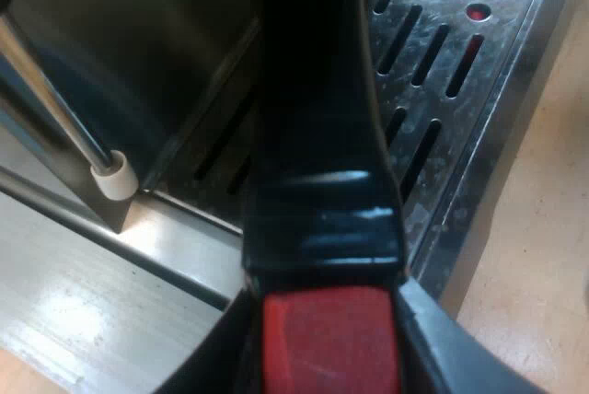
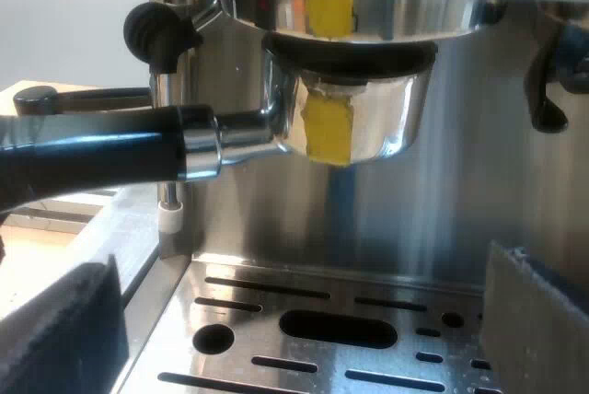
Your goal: Put the handle in the coffee machine
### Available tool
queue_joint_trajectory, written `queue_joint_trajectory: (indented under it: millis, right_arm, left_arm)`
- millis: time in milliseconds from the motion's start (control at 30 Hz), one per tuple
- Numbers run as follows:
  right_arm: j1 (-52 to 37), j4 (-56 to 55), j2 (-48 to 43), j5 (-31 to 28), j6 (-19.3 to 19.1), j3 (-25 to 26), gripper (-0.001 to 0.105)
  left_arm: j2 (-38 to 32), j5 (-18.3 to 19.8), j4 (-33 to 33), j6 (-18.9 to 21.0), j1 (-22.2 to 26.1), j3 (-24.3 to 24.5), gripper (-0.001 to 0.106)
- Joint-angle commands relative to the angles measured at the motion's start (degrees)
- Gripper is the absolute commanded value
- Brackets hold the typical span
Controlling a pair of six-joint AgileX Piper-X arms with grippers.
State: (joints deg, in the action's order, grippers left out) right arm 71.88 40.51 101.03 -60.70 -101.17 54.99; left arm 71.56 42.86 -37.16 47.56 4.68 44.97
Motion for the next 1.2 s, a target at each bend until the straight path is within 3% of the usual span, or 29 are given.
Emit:
queue_joint_trajectory:
  millis: [33,1200]
  right_arm:
    - [-0.4,-0.1,-0.2,0.1,-0.2,0.4,0.081]
    - [-0.4,-0.1,-0.2,0.1,-0.2,0.4,0.081]
  left_arm:
    - [-0.5,3.3,1.5,0.6,-0.1,0.8,0.0]
    - [-0.5,4.7,4.4,2.8,-0.1,1.8,0.0]
